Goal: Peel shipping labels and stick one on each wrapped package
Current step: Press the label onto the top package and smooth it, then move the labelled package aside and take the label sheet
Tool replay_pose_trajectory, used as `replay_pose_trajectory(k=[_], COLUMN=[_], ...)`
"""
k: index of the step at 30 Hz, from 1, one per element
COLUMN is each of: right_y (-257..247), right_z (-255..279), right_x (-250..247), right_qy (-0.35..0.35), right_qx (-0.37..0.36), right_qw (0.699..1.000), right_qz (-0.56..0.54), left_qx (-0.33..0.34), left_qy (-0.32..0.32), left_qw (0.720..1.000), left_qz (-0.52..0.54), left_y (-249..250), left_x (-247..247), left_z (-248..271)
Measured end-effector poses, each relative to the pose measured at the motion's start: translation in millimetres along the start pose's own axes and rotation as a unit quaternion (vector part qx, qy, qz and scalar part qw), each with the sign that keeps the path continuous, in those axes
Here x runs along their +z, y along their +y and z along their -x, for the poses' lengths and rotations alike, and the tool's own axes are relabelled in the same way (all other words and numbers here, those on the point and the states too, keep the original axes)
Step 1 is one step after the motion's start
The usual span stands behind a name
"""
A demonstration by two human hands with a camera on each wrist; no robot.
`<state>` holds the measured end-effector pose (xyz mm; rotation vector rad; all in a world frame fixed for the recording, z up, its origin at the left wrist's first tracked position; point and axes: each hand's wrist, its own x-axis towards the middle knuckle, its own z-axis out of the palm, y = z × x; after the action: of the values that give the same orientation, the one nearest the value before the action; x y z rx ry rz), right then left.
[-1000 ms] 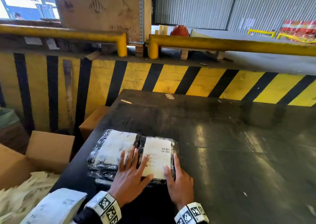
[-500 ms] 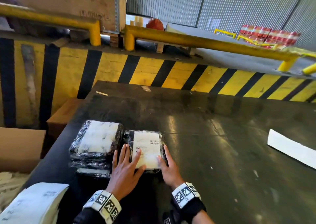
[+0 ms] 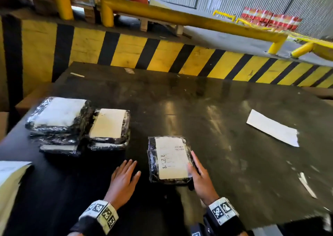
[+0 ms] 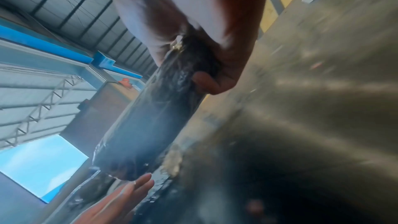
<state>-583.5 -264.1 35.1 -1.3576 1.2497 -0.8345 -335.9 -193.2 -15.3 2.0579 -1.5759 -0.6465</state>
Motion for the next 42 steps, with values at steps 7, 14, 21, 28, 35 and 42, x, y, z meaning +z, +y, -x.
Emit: replay_pose_trajectory(k=[7, 14, 21, 28, 35, 42], right_y=[47, 91, 98, 89, 63, 9], right_z=[48, 60, 47, 40, 34, 10], right_x=[-126, -186, -198, -209, -191, -48], right_qy=[0.000, -0.031, -0.145, -0.203, -0.071, -0.164], right_qx=[0.052, 0.101, 0.136, 0.116, -0.024, -0.176], right_qw=[0.998, 0.992, 0.964, 0.881, 0.878, 0.885], right_qz=[0.029, 0.074, 0.174, 0.411, 0.473, 0.398], left_qx=[-0.058, -0.093, -0.098, -0.099, -0.090, -0.031], left_qy=[-0.117, -0.127, -0.125, -0.122, -0.125, 0.018], left_qw=[0.984, 0.969, 0.966, 0.966, 0.982, 0.998], left_qz=[-0.123, -0.190, -0.202, -0.207, -0.107, -0.047], left_y=[65, 84, 81, 80, 89, 77], left_x=[104, 140, 145, 147, 119, 35], left_z=[25, 56, 58, 56, 47, 44])
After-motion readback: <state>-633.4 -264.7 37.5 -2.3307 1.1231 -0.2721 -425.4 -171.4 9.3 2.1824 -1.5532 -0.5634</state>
